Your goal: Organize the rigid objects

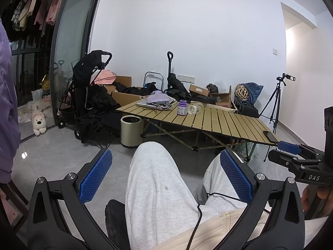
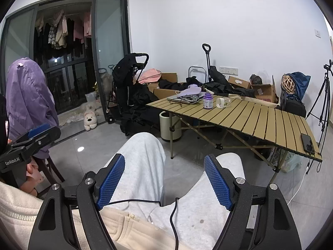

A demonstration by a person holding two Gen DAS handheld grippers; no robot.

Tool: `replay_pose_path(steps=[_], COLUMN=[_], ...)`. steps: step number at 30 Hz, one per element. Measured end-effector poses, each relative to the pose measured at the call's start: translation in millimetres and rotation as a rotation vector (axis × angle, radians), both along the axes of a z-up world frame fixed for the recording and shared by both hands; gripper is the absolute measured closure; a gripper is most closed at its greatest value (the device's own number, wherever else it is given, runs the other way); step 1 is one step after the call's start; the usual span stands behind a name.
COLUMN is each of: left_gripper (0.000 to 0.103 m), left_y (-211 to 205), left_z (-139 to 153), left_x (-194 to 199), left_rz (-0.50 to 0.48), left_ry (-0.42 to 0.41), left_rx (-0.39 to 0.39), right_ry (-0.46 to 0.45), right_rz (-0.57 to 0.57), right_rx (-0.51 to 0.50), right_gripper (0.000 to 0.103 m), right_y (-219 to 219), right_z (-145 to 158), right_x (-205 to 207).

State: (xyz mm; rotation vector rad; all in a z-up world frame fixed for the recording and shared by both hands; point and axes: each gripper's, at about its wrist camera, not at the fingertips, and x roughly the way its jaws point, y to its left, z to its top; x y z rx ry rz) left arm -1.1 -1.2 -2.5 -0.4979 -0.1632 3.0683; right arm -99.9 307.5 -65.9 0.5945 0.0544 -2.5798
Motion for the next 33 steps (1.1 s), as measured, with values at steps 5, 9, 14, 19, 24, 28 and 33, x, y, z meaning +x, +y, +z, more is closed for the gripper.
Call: replay_pose_path(steps=[5,9,14,19,24,28,33], left_gripper=[0.000,0.000,0.000,0.000,0.000,0.000,0.000], left_y=[0,0,0,1,1,3,14], left_z=[0,0,0,0,-2,-4,-2], left_x=[0,0,0,1,1,-11,-58], left_rz=[0.001,0.001,0.001,-0.002,-0.008,-0.020,-0.044], left_ry=[0.000,-0.001,-0.001,0.000,-0.001,-0.024,-0.013], left_rx=[-0.001,-0.001,-0.001,-0.003,-0.006,-0.016,-0.127], right_ry=[-0.004,-0.004,-0.003,-0.010,-0.014,-0.041,-0.107], right_rz=[0.003,0.002,0.000,-0.002,-0.002,0.010,0.049], right_rx=[0.001,0.001,-0.001,-0.003,-0.004,-0.018,-0.051], right_gripper=[0.020,0.020,0.020,0.020,0.020,0.020,0.020], right_y=[1,1,2,1,2,2,0], right_z=[0,1,1,-1,-1,-4,-6], right_x=[-1,-1,-1,-1,-2,-7,-34])
